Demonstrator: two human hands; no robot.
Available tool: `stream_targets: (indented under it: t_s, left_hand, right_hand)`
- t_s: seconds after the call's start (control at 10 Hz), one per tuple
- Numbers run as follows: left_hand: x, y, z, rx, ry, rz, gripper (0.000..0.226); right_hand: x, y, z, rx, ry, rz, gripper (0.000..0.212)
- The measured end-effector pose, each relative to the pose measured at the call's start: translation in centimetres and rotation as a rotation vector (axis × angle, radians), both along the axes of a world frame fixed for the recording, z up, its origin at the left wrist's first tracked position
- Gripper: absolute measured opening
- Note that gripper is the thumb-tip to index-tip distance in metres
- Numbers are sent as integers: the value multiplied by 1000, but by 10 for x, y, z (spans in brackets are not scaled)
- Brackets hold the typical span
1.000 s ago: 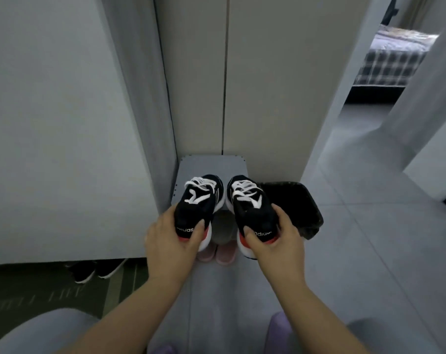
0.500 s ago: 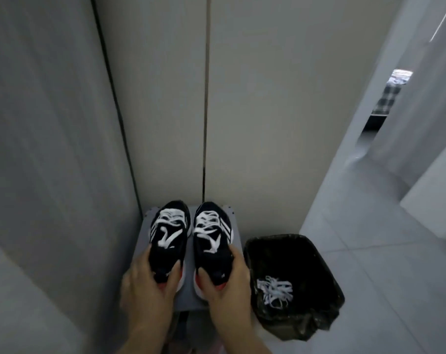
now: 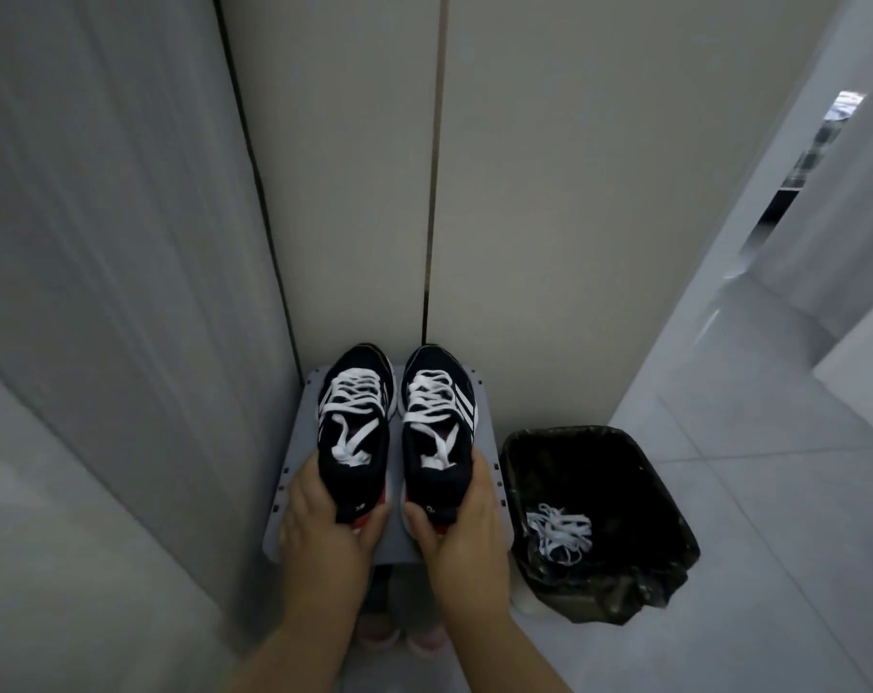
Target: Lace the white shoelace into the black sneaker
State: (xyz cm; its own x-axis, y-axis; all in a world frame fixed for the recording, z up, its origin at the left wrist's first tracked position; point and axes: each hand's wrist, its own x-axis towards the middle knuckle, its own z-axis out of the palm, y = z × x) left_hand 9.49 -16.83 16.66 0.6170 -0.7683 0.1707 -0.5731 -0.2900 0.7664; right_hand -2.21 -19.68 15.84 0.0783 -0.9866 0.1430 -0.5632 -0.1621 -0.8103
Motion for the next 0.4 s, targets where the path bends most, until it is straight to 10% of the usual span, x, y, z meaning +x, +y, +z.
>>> stream_targets:
  t_s: [0.4]
  left_hand:
    - [9,44,51,198,56,-199,86]
  right_hand:
    - [-54,24,39,259,138,329,91]
